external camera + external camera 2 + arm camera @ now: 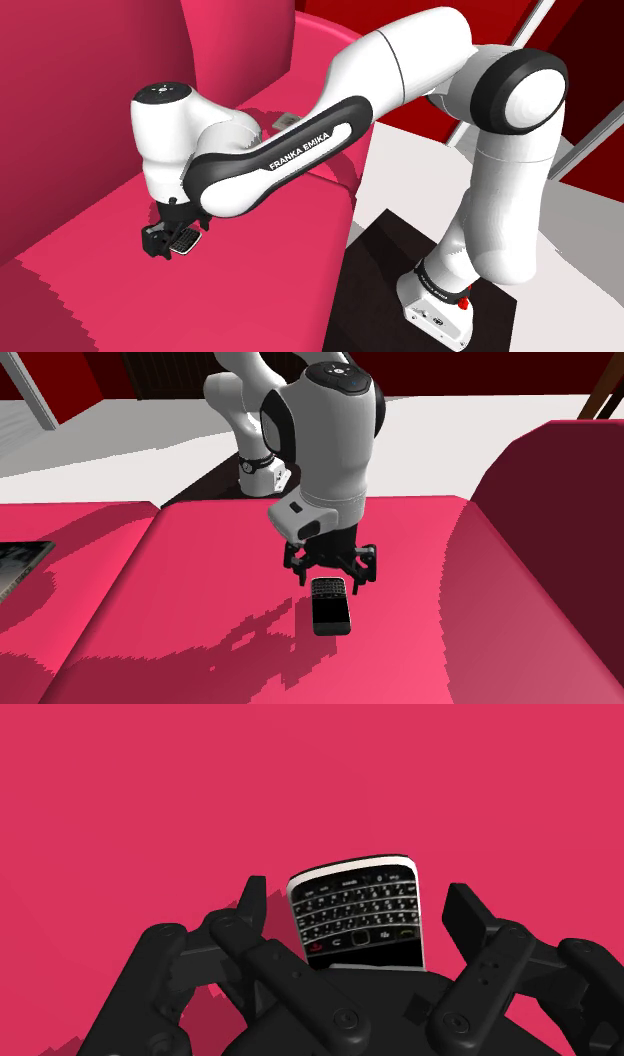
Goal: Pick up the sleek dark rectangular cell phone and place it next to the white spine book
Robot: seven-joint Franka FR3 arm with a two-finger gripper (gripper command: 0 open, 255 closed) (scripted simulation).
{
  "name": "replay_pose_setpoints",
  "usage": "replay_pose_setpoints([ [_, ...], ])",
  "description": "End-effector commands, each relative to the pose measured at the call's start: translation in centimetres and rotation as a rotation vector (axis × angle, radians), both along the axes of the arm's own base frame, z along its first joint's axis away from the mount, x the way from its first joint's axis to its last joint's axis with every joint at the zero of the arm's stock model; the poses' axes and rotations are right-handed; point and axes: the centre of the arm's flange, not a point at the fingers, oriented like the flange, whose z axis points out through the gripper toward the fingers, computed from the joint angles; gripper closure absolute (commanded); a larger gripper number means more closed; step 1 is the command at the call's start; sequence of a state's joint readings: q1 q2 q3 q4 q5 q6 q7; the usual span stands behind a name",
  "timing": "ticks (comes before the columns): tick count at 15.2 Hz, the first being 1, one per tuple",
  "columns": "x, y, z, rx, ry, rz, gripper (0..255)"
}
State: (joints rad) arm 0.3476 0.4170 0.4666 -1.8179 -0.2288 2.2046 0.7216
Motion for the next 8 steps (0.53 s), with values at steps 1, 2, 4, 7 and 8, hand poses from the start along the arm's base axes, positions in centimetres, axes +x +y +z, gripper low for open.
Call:
replay_pose_setpoints([
  [1,0.01,0.0,-0.06,0.0,0.0,0.0,0],
  [2,0.01,0.0,-0.06,0.0,0.0,0.0,0],
  [4,0.01,0.0,-0.06,0.0,0.0,0.0,0],
  [7,0.01,0.0,-0.06,0.0,0.0,0.0,255],
  [8,0.01,0.0,-0.06,0.0,0.0,0.0,255],
])
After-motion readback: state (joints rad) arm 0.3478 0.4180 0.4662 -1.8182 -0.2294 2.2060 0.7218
